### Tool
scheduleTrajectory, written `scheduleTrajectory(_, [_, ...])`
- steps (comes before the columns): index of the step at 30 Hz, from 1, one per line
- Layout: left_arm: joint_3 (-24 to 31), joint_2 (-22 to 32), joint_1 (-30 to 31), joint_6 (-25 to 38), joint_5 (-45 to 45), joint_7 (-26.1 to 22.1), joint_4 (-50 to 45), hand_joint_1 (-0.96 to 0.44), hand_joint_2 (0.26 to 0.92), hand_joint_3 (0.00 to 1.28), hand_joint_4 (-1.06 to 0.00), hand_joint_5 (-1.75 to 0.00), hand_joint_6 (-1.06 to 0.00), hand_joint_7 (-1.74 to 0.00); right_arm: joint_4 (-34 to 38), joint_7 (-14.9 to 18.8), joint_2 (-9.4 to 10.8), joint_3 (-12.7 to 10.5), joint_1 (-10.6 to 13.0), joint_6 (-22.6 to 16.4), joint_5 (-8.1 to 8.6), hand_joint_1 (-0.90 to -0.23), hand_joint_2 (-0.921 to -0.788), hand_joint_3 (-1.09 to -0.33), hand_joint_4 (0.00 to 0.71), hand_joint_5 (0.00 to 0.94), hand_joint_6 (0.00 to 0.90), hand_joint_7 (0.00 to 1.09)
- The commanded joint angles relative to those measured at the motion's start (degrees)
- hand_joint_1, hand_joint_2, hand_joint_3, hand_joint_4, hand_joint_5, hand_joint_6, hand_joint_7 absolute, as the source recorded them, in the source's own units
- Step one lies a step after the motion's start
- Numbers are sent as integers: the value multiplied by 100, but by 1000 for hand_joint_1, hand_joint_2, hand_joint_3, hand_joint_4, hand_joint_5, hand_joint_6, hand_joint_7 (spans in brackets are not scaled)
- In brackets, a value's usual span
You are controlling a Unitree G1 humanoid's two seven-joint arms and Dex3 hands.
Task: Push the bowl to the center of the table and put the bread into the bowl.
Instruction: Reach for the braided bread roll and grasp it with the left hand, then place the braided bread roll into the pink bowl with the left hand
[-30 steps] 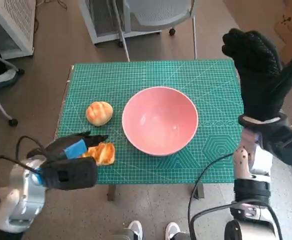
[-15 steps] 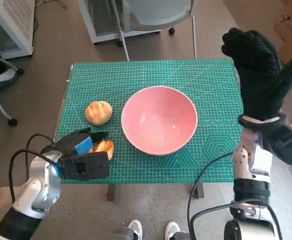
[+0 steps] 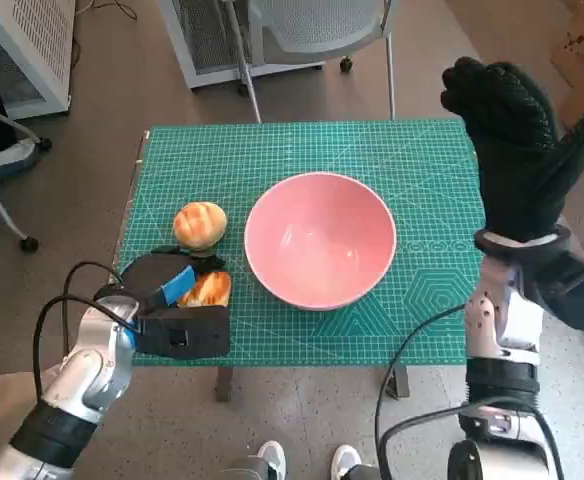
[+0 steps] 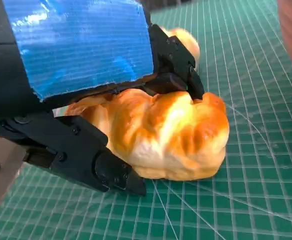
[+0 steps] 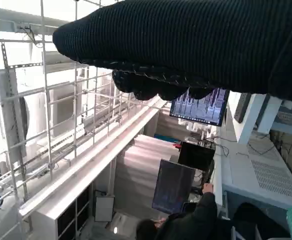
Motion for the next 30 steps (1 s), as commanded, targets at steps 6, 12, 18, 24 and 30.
scheduleTrajectory(6, [644, 264, 606, -101, -434, -565, -1371, 3, 920, 70, -673, -1140, -638, -1197, -4, -3, 24, 16, 167, 3, -11, -556, -921, -545, 388, 5, 436, 10])
scheduleTrajectory(12, [1283, 321, 790, 38, -965, -1115, -2521, 3, 920, 72, -685, -1134, -619, -1210, 56, 4, 15, 4, 149, -23, -11, -556, -921, -545, 389, 4, 435, 9])
scheduleTrajectory(18, [1871, 249, 764, 135, -1327, -1312, -3445, 4, 915, 29, -759, -1073, -666, -1143, 116, 14, 11, -4, 135, -68, -14, -548, -921, -547, 390, 4, 434, 7])
scheduleTrajectory(24, [2223, 137, 499, -10, -1459, -1133, -3931, 4, 901, 6, -815, -1010, -722, -1082, 180, 19, 2, -13, 105, -97, -15, -539, -921, -550, 392, 3, 433, 6])
scheduleTrajectory(30, [2220, -76, -113, -229, -1461, -830, -3951, 4, 885, 18, -826, -1013, -754, -1033, 261, 23, -6, -15, 67, -138, -23, -537, -921, -550, 393, 3, 433, 6])
